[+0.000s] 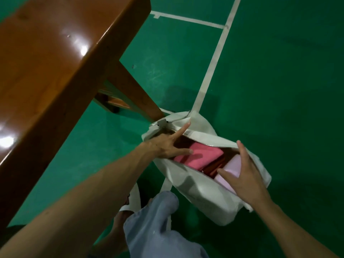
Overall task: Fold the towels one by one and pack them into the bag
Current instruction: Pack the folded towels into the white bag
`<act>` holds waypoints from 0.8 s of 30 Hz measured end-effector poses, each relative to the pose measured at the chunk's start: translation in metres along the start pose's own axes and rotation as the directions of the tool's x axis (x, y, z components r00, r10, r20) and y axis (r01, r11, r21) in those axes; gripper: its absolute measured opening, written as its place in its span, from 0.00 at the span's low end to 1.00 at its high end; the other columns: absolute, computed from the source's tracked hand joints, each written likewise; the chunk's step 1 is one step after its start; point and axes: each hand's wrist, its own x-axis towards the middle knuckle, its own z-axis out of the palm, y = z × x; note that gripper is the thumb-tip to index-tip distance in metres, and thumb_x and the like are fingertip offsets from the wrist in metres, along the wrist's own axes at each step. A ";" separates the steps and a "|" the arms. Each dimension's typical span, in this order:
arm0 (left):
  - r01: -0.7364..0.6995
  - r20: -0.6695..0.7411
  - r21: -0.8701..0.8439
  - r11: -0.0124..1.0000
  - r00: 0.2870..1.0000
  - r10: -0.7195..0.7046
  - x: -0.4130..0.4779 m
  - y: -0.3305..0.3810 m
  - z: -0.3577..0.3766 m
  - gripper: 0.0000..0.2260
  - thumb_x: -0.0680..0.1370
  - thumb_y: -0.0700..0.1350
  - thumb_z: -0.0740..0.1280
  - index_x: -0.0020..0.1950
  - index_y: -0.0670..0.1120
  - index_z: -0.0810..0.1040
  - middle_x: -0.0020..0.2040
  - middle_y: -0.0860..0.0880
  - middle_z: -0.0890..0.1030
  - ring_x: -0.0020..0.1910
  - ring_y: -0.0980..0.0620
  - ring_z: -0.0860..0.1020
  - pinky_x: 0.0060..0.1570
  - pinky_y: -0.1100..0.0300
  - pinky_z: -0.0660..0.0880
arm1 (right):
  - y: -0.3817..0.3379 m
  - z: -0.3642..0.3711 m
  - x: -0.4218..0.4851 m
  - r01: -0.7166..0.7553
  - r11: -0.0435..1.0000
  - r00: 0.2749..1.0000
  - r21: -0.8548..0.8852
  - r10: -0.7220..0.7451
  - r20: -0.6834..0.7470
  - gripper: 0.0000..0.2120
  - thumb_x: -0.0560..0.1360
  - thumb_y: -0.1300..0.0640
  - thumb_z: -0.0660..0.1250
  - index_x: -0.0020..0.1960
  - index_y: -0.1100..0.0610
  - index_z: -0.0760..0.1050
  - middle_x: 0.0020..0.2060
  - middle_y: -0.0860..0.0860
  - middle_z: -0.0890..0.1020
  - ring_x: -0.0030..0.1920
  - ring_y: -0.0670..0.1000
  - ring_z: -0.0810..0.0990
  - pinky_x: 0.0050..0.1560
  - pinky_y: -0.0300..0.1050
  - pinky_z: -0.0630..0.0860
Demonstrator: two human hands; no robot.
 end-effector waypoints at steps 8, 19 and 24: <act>-0.117 -0.133 -0.164 0.979 0.987 0.095 0.027 0.019 -0.020 0.36 0.74 0.70 0.58 0.69 0.74 0.32 0.75 0.38 0.61 0.72 0.37 0.65 0.71 0.45 0.59 | 0.009 0.047 -0.025 -0.091 0.979 0.945 0.182 0.143 -0.294 0.39 0.78 0.53 0.68 0.80 0.47 0.47 0.75 0.59 0.65 0.71 0.63 0.67 0.66 0.58 0.67; 0.025 -0.207 -0.113 0.993 0.977 -0.048 -0.008 0.017 -0.020 0.36 0.72 0.74 0.55 0.69 0.74 0.33 0.77 0.38 0.56 0.72 0.32 0.63 0.71 0.37 0.58 | 0.004 -0.008 -0.014 -0.150 0.986 0.977 -0.073 0.137 -0.164 0.45 0.74 0.40 0.69 0.78 0.38 0.40 0.68 0.65 0.72 0.65 0.67 0.73 0.63 0.60 0.72; 0.086 -0.204 -0.223 0.971 0.970 -0.133 -0.027 0.035 0.003 0.35 0.69 0.77 0.52 0.64 0.77 0.29 0.77 0.37 0.54 0.70 0.31 0.65 0.69 0.33 0.60 | 0.007 -0.039 -0.011 -0.080 0.974 0.991 -0.212 0.055 -0.120 0.44 0.74 0.40 0.69 0.79 0.40 0.42 0.66 0.65 0.74 0.62 0.65 0.76 0.61 0.58 0.74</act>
